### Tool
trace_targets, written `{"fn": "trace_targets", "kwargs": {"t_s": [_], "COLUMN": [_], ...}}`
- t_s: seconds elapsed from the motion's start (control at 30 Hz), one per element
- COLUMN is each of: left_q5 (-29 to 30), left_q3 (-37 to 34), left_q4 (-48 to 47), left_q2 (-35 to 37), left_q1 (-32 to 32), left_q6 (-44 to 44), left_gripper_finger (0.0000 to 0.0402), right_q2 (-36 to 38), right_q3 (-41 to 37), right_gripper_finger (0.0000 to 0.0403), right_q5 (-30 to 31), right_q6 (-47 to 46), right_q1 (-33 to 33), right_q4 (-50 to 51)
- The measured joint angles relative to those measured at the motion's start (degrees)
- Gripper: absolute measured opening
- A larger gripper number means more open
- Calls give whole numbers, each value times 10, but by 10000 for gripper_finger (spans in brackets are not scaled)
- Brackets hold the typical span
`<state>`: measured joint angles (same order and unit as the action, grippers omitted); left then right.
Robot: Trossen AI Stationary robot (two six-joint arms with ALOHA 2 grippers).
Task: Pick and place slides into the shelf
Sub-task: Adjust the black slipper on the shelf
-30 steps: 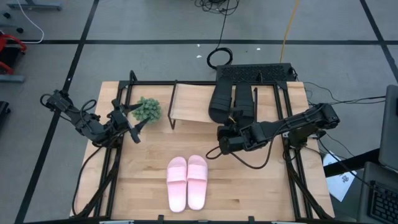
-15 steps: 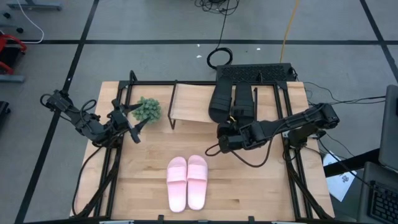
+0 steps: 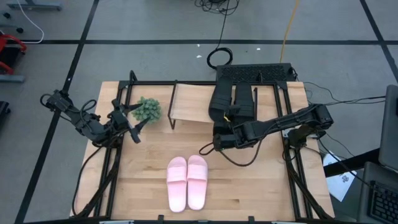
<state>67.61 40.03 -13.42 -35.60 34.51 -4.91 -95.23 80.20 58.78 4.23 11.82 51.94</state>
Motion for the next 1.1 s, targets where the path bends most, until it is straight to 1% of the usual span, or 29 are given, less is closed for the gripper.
{"fn": "trace_targets", "kwargs": {"t_s": [0.17,0.43,0.97,1.1], "left_q5": [0,0,0,0], "left_q3": [0,0,0,0], "left_q4": [0,-1,-1,-1], "left_q2": [0,0,0,0], "left_q1": [0,0,0,0], "left_q6": [-2,-8,-9,-9], "left_gripper_finger": [294,294,294,294], "right_q2": [-13,-12,-13,-27], "right_q3": [0,0,0,0], "right_gripper_finger": [129,128,128,128], "right_q5": [1,14,12,12], "right_q6": [-4,-5,-40,-40], "right_q1": [-6,-15,-21,-21], "right_q4": [-2,-4,-7,-6]}}
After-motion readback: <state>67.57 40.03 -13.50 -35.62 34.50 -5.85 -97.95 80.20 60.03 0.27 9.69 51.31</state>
